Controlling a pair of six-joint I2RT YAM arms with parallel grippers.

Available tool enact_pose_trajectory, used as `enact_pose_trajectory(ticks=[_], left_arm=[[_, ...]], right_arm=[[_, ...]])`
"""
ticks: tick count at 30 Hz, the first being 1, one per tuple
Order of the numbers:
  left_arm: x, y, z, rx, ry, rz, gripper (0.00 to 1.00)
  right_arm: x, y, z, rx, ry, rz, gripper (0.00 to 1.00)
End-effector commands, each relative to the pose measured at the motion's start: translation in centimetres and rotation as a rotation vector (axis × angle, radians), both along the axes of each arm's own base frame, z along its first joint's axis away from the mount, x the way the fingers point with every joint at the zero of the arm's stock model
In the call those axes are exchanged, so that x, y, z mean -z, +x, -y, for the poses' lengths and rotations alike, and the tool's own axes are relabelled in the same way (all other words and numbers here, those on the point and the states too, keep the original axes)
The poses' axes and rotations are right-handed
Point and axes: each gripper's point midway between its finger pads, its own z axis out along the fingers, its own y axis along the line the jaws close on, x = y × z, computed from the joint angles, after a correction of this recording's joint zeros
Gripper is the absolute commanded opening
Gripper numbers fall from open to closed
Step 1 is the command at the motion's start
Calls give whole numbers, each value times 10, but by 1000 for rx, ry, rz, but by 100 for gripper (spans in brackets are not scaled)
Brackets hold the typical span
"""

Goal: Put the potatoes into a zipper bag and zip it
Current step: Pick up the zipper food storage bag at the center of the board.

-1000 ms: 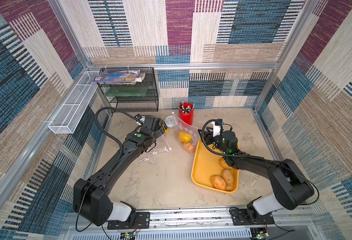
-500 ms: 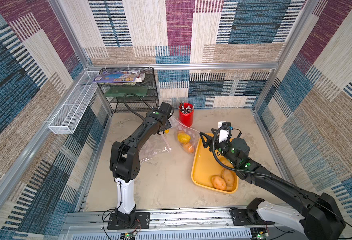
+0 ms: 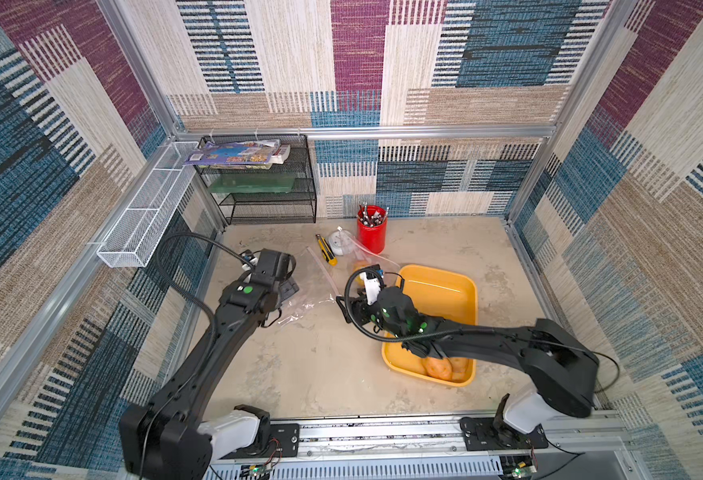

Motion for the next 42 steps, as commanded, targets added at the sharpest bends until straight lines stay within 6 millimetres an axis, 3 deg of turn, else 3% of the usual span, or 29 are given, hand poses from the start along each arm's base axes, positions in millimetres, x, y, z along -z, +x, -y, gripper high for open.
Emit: enact_pose_trajectory(ticks=[1, 5, 10, 16, 23, 29, 32, 37, 42], left_arm=[[-9, -22, -21, -63, 20, 106, 84], [-18, -52, -36, -77, 35, 172, 86], [-26, -62, -31, -32, -10, 221, 88], [-24, -61, -24, -1, -41, 216, 88], [-20, -58, -23, -5, -51, 204, 88], [-21, -54, -18, 6, -73, 210, 87], [-20, -54, -18, 7, -79, 205, 87], [-15, -53, -16, 9, -90, 199, 87], [-13, -50, -12, 23, -104, 194, 87]], right_arm=[[31, 24, -19, -32, 42, -147, 80], [70, 54, -41, -24, -62, -224, 81], [114, 87, -46, 30, -158, -307, 80], [131, 111, -43, 59, -215, -315, 79], [146, 104, -67, -12, -240, -341, 70], [156, 96, -73, -11, -252, -359, 62], [160, 98, -69, 15, -267, -361, 54], [160, 101, -65, 34, -262, -365, 23], [153, 102, -66, 36, -258, -349, 2]])
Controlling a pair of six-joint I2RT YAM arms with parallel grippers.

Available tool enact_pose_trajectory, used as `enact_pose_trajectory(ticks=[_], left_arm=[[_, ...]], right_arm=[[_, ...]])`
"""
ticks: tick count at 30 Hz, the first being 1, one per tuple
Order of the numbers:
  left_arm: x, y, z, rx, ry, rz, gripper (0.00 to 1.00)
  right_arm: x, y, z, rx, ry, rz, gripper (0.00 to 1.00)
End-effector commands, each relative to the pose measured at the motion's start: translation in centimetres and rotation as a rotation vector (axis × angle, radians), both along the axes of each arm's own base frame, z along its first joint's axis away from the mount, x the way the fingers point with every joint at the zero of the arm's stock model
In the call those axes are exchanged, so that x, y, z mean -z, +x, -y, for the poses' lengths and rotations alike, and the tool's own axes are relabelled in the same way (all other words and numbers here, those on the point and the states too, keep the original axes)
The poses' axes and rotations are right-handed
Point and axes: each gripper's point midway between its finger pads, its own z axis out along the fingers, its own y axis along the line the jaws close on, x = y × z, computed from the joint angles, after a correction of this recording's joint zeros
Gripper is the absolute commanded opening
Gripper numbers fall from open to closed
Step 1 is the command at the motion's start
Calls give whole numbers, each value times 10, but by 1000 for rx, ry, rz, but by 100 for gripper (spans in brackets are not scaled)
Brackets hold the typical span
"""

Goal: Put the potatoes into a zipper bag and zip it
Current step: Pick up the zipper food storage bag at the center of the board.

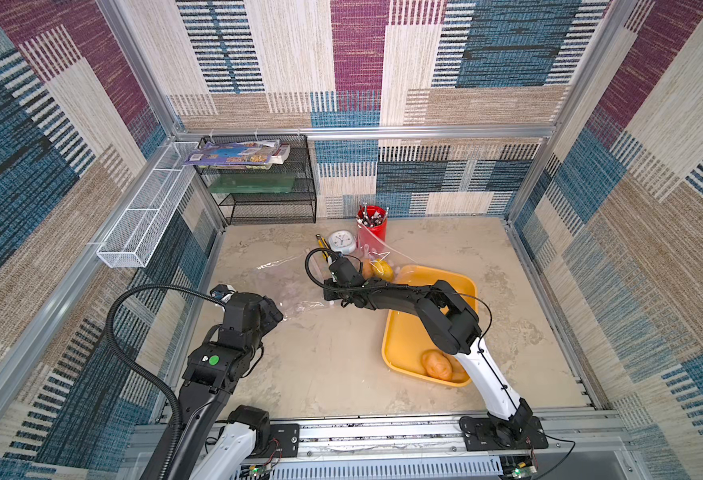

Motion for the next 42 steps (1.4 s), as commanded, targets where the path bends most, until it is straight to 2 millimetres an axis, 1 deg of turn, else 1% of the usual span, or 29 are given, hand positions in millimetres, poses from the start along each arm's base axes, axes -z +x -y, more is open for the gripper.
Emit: enact_pose_trajectory(ticks=[1, 7, 10, 13, 19, 23, 27, 29, 31, 32, 33, 35, 39, 42], left_arm=[[-3, 5, 5, 17, -18, 17, 87], [-2, 9, 7, 27, -24, 6, 87], [-1, 11, 9, 36, -31, 3, 87], [-1, 13, 13, 53, -41, -2, 87], [1, 27, 34, 156, -74, -38, 87], [4, 39, 53, 223, -126, -71, 84], [10, 50, 74, 282, -174, -99, 83], [12, 55, 84, 306, -172, -111, 82], [13, 59, 96, 332, -161, -127, 81], [13, 62, 104, 346, -155, -135, 81], [13, 64, 112, 363, -150, -143, 81], [12, 67, 129, 404, -140, -153, 80], [7, 71, 160, 476, -105, -164, 76], [5, 73, 173, 512, -86, -186, 71]], right_arm=[[13, -9, 11, 10, -58, -47, 0], [-3, -13, 11, 6, -33, -20, 0], [-15, -18, 14, 6, -16, -4, 0], [-32, -26, 18, 2, 12, 19, 0], [-74, -55, 33, 22, 51, 105, 0], [-94, -81, 48, 47, 45, 161, 0], [-107, -107, 64, 69, 28, 210, 0], [-113, -121, 68, 62, 26, 248, 0], [-117, -131, 77, 89, -2, 291, 0], [-121, -140, 78, 89, -14, 318, 0], [-124, -145, 82, 104, -29, 345, 0], [-128, -150, 88, 123, -54, 389, 0], [-134, -151, 97, 127, -91, 452, 0], [-143, -153, 98, 100, -98, 507, 0]])
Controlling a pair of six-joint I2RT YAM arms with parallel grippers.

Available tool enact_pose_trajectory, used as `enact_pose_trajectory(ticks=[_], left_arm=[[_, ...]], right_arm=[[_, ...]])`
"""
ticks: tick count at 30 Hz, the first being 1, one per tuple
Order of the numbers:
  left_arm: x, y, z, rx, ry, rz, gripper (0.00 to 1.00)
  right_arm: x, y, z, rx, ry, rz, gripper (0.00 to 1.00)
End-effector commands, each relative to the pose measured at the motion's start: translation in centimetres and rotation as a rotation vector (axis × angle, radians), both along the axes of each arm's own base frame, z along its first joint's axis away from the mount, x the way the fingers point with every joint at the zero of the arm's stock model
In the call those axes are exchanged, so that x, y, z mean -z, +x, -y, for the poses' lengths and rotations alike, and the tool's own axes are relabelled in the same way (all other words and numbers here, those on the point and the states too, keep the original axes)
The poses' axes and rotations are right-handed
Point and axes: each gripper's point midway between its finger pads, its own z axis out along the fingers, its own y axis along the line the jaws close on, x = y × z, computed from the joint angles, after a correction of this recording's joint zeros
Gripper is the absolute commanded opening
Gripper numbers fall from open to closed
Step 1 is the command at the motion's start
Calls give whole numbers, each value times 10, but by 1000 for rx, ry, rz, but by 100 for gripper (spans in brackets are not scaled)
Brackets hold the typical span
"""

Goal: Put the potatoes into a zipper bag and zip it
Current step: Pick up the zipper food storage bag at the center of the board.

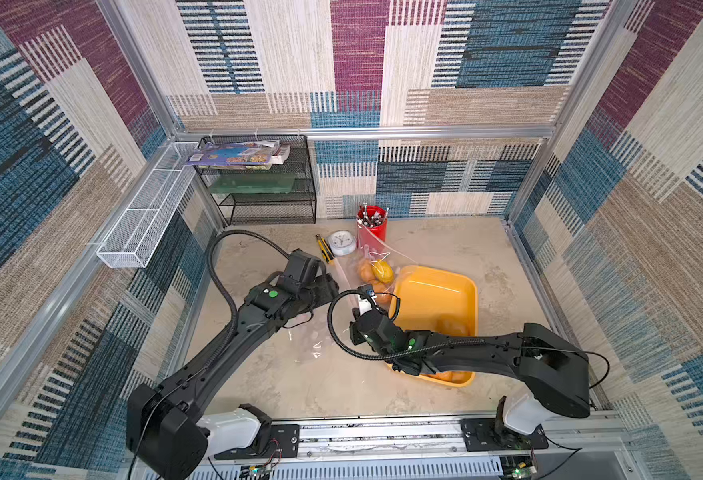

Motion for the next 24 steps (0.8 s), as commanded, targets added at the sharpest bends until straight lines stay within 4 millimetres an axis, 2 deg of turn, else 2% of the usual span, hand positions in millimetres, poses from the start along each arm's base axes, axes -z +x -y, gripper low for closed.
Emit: enact_pose_trajectory(ticks=[1, 3, 6, 14, 16, 20, 24], left_arm=[[-2, 4, 8, 35, 44, 1, 69], [3, 5, 14, 45, 61, -15, 67], [7, 8, 22, 67, 73, -28, 64], [11, 21, 51, 135, 81, -45, 54], [13, 23, 52, 133, 90, -48, 49], [18, 25, 50, 117, 106, -58, 34], [26, 25, 44, 93, 139, -78, 26]], right_arm=[[-25, 5, 4, 12, 8, 118, 0], [-32, 3, 9, 7, 20, 142, 0], [-40, -5, 4, -56, 44, 169, 0], [-31, -8, 1, -66, 22, 169, 0], [-31, -8, 2, -63, 20, 170, 0], [-37, -8, 5, -59, 31, 178, 0], [-42, -10, 6, -64, 45, 182, 0]])
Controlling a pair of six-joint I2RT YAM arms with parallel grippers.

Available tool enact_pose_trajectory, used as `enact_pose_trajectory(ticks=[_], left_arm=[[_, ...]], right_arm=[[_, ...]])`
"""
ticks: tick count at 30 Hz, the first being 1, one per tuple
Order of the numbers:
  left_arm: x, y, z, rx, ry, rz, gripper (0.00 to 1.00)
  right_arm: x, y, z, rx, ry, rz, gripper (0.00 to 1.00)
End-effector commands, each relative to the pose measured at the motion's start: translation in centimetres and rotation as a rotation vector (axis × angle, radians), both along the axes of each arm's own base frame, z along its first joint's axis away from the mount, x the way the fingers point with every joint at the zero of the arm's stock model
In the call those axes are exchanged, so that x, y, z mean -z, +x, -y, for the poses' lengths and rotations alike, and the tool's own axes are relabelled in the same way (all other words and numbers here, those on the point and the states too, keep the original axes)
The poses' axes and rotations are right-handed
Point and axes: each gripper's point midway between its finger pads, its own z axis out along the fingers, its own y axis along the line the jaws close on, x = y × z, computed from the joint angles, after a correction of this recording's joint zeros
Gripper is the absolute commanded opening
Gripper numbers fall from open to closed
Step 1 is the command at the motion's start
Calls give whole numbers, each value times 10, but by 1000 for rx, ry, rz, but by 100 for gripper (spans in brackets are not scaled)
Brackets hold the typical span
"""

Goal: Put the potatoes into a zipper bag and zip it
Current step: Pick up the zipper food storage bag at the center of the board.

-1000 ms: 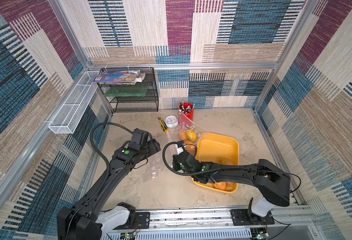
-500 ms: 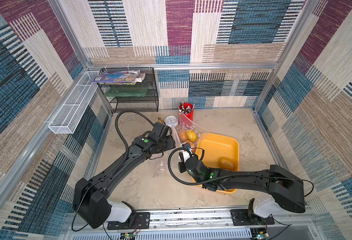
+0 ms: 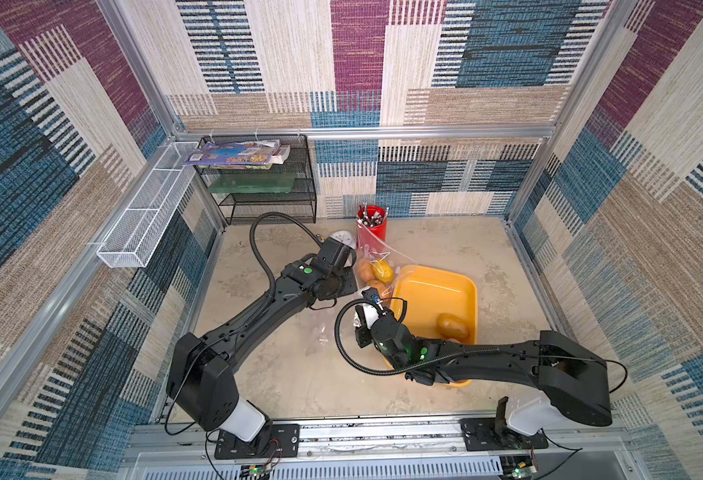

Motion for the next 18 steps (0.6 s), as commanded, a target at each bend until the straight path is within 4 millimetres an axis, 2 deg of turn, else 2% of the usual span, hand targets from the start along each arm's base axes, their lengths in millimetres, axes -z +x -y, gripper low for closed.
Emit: enact_pose_trajectory(ticks=[1, 10, 16, 18], left_arm=[[6, 0, -9, -17, 59, -12, 23], [4, 4, -3, -6, 54, -15, 2], [4, 4, -1, -4, 45, -21, 0], [5, 4, -1, -1, 44, -24, 0]], right_arm=[[-12, 0, -3, -11, 42, 23, 0], [-12, -5, -10, -44, 48, 15, 0], [-13, -7, -11, -52, 53, 10, 1], [-12, -7, -11, -51, 54, 5, 11]])
